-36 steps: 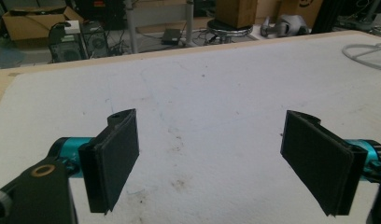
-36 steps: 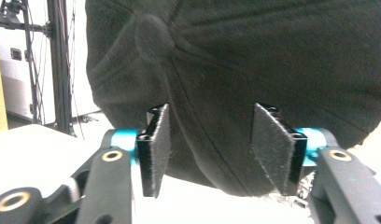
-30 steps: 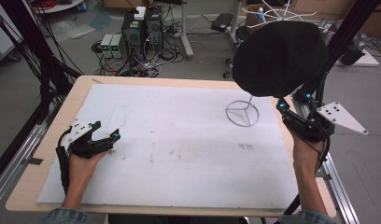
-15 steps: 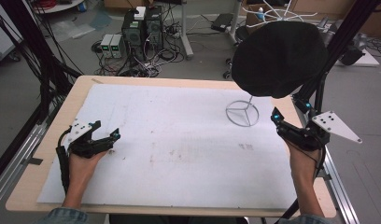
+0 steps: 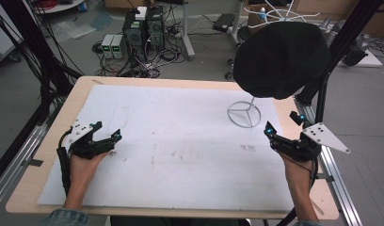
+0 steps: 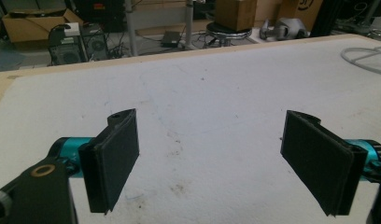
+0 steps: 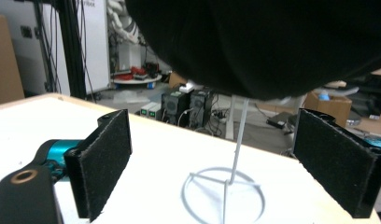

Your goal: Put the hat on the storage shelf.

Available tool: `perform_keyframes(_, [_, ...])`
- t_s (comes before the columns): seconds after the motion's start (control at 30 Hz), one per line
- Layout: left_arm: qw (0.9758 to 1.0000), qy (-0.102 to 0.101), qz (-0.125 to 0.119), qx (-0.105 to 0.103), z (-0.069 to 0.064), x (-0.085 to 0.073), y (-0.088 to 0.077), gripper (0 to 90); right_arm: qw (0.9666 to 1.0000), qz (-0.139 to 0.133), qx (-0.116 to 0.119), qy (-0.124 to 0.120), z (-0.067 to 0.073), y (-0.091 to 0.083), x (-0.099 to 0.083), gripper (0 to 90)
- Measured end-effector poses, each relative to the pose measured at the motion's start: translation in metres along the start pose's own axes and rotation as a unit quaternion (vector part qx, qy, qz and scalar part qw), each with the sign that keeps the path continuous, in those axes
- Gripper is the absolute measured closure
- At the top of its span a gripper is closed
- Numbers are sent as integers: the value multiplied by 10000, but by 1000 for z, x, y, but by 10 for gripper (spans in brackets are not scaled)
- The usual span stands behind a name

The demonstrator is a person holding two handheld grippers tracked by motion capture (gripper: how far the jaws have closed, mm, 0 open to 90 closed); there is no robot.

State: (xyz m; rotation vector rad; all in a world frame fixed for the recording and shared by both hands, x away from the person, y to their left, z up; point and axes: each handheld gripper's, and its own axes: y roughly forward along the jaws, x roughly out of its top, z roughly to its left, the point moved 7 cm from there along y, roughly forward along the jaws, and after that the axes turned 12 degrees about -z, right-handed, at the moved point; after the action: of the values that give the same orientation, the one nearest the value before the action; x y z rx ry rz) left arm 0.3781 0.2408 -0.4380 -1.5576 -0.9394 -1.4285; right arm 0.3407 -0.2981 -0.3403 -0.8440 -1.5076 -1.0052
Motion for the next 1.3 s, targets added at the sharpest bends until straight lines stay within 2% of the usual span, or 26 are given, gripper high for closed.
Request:
perform_keyframes(0.13, [10000,-24,-12,-7,0,0,0,195,9999,106,59,75,5,-2,-12,114])
perform_keyframes(0.57, [10000,-11,-46,24,1,1,2,196,9984,517,228,31,16,-8,-49,114])
perform_keyframes(0.93, [10000,13,-28,12,0,1,2,195,9976,649,223,14,16,-9,-61,114])
perform_keyframes(1.3, [10000,2,-31,11,0,1,2,195,9975,675,223,1,16,-9,-64,114])
